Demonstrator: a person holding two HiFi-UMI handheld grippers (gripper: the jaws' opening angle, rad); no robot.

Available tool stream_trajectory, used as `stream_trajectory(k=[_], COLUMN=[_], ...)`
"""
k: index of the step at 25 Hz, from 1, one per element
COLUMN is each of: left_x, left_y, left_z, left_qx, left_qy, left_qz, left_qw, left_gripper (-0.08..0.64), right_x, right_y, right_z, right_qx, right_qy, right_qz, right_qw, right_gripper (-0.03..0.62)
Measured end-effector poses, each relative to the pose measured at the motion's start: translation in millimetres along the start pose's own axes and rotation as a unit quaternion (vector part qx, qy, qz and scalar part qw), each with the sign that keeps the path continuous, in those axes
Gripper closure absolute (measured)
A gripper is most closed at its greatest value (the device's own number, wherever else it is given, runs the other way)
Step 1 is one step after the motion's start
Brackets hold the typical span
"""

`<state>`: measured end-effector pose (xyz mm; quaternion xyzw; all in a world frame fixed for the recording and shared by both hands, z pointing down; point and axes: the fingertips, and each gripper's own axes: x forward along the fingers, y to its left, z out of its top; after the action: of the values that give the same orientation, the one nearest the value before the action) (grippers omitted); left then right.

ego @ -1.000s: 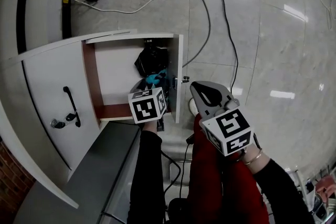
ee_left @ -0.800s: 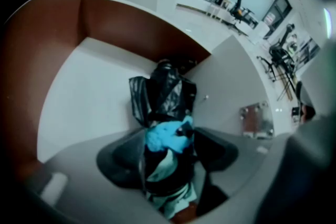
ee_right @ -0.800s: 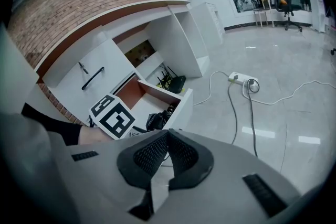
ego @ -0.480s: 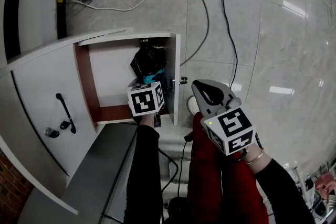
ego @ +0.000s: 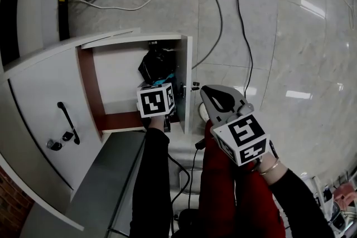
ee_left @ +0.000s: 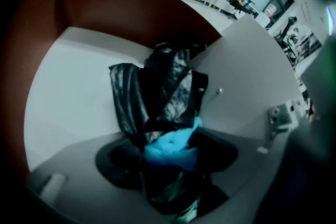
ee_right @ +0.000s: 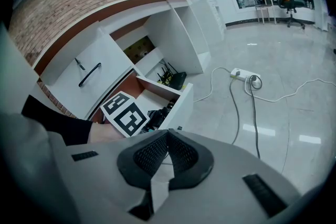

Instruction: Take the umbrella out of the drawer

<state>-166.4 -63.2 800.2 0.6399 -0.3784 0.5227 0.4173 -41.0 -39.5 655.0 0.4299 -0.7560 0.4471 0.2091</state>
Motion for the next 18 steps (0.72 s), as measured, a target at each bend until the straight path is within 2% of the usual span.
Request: stream_trajectory(k=[7,13,18], left_x=[0,-5,-11], left_y=[-1,-2,-3], left_z=[1,3,3], left_qx=[0.009,0.014,0.014], left_qy=[0.009,0.007,-0.001], left_qz=[0.006,0.009,0.009], left_qw=[0.9999,0.9998,0.9999], left_gripper=[0.266,0.312,0.324], right_x=[-3,-7,-12], right_y=[1,3,5], right_z=[-4,-5,-6], right_qx=[-0.001,-0.004,-0.003], right_qy=[0.004,0.003,0.004], right_qz=[0.000,-0.001,-0.006], right_qw=[1.000,1.000,1.000], right_gripper=[0.594,0.594,0.594])
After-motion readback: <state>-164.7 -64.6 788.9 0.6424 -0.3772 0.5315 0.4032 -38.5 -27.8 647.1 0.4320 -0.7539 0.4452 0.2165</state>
